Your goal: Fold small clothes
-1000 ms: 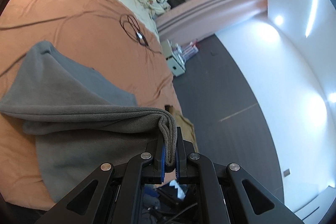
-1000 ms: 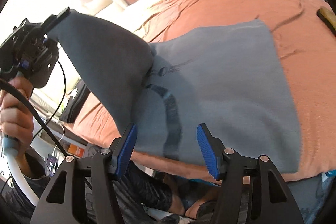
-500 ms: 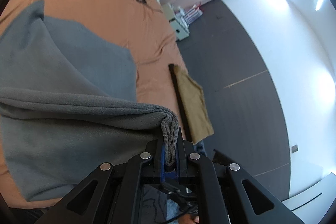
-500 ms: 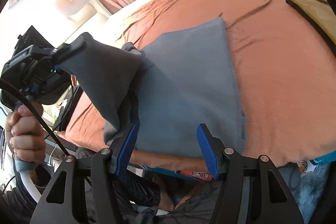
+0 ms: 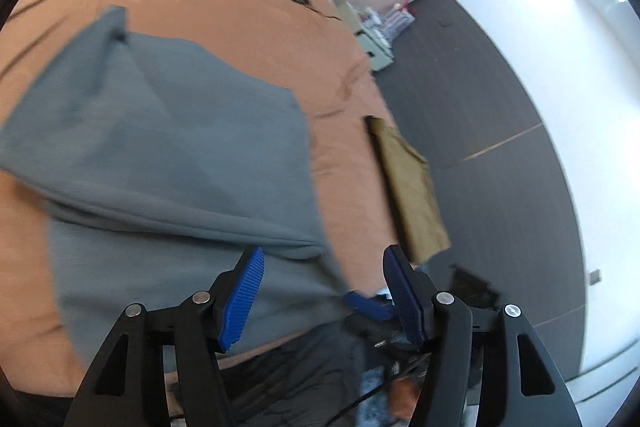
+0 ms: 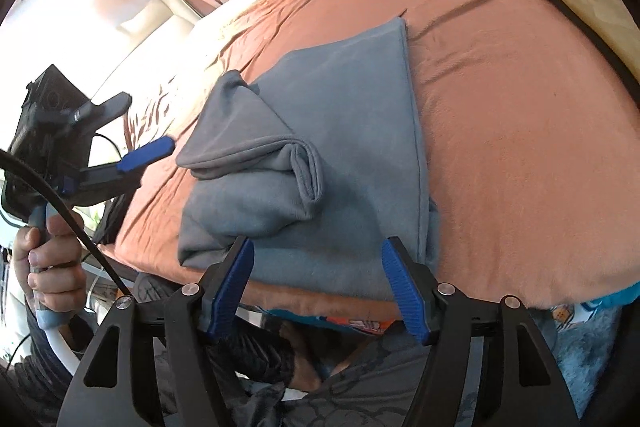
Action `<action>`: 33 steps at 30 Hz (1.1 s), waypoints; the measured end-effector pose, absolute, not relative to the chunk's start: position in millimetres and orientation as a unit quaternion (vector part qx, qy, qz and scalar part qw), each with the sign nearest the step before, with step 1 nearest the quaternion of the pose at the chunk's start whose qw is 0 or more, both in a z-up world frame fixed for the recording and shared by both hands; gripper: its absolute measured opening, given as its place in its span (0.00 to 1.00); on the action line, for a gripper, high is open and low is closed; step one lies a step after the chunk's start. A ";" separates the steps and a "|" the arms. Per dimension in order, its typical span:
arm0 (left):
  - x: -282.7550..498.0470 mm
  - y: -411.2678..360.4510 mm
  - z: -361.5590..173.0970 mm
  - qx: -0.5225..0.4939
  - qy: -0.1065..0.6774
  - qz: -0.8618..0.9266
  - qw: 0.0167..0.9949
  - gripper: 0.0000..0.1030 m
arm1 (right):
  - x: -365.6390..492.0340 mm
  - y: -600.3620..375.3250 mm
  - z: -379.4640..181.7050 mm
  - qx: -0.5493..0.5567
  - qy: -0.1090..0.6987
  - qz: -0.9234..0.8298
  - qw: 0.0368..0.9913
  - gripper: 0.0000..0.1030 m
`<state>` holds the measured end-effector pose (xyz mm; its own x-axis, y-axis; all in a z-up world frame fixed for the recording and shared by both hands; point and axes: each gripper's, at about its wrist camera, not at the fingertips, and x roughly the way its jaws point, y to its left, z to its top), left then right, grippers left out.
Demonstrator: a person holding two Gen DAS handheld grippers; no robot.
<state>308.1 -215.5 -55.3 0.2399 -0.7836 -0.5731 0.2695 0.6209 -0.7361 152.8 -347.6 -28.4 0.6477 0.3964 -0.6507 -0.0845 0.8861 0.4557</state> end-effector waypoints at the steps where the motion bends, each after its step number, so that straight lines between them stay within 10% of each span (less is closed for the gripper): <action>1: 308.4 -208.0 -59.3 -0.249 0.508 -0.343 0.750 0.61 | 154.7 -347.0 -26.1 0.189 0.397 0.135 0.888 0.63; 20: 309.1 -122.3 -135.7 -0.225 0.568 -0.197 0.767 0.54 | 230.3 -294.5 5.6 -0.019 0.484 0.118 0.867 0.52; 28: 305.1 -120.9 -154.8 -0.223 0.584 -0.186 0.758 0.52 | 254.9 -272.0 5.9 -0.054 0.493 0.119 0.860 0.12; 33: 302.3 -120.0 -154.2 -0.222 0.583 -0.190 0.758 0.52 | 245.2 -283.3 15.8 -0.004 0.466 0.127 0.875 0.04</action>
